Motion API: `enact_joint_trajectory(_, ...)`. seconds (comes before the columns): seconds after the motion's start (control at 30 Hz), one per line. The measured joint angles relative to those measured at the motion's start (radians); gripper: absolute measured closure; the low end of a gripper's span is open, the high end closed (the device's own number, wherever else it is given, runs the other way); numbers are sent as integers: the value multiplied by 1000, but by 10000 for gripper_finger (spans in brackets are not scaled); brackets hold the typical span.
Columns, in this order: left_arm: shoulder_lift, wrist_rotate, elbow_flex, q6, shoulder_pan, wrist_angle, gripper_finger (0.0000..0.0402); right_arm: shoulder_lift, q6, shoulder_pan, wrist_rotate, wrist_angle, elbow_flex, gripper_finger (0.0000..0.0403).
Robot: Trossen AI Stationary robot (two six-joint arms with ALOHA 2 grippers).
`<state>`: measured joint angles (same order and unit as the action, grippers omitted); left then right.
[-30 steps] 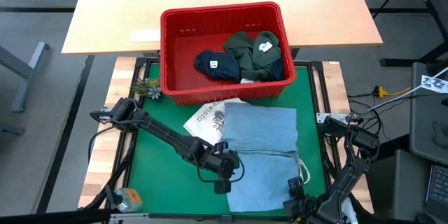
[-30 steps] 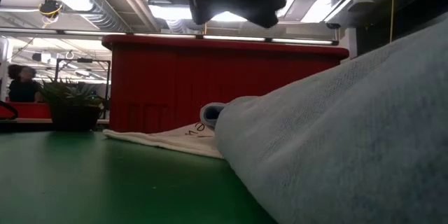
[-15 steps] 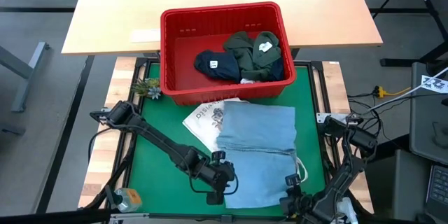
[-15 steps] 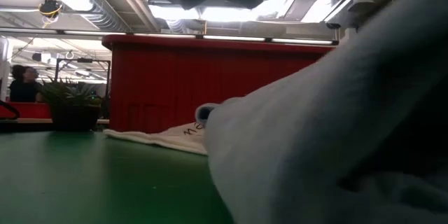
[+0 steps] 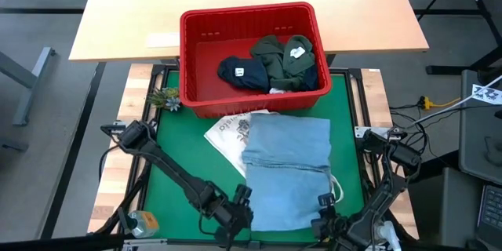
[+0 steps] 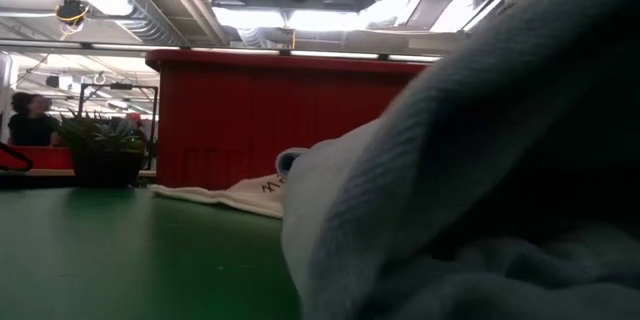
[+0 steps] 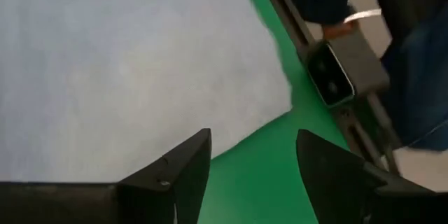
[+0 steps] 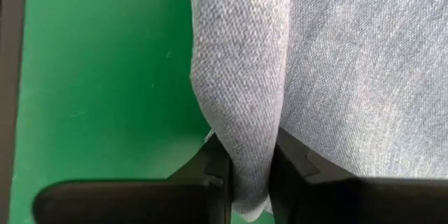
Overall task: Fold laundry
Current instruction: Fold the light blue pants
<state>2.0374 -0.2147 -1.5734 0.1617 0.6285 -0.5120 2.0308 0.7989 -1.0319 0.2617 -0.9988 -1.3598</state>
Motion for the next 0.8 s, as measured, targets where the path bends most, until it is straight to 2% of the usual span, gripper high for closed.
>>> enact_joint_trajectory(0.17,54,-134,0,-116,38,7,197,0,-22,6,10,3,0,342)
enact_joint_trajectory(0.4,119,-149,0,-195,55,60,197,0,-22,7,10,4,0,341)
enact_joint_trajectory(0.6,156,-192,1,-202,49,131,197,0,-22,7,9,4,0,341)
enact_joint_trajectory(0.8,192,-131,1,-201,30,156,197,0,-21,6,9,3,0,341)
